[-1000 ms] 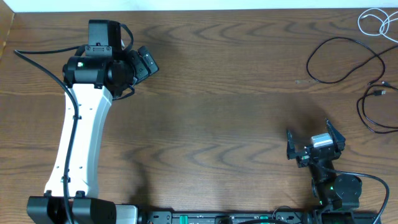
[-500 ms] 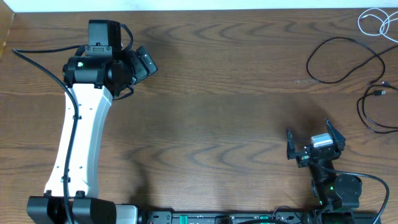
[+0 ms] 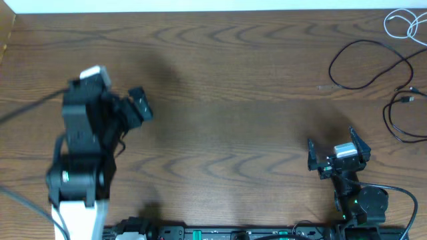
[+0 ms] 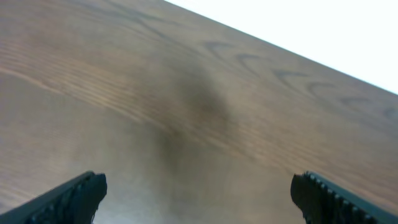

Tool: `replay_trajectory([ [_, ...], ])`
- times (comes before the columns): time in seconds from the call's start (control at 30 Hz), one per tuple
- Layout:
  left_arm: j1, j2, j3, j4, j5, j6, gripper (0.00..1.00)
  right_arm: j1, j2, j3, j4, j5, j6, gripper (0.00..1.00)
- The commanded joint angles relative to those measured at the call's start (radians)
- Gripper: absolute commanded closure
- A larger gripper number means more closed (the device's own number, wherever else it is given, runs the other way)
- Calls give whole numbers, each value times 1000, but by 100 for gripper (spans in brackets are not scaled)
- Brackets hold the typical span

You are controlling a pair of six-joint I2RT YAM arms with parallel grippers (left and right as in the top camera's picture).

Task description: Untangle cables

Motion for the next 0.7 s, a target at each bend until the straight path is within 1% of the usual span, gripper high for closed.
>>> replay_trajectory([
  [0.0, 27, -167, -226, 171, -17, 54, 0, -6, -4, -2, -4, 7, 11, 1],
  [0.07, 31, -256, -337, 294, -18, 72, 0, -6, -4, -2, -4, 7, 11, 1],
  [0.17, 31, -377, -491, 464, -17, 134, 0, -6, -4, -2, -4, 7, 11, 1],
  [0.27, 31, -476, -612, 575, -17, 175, 0, -6, -4, -2, -4, 7, 11, 1],
  [0.3, 31, -529, -677, 623, -17, 190, 0, -6, -4, -2, -4, 7, 11, 1],
  [0.47, 30, -683, -861, 744, -29, 193, 0, -6, -4, -2, -4, 7, 12, 1],
  [0.67, 31, -801, -975, 759, -54, 201, 0, -6, -4, -2, -5, 7, 12, 1],
])
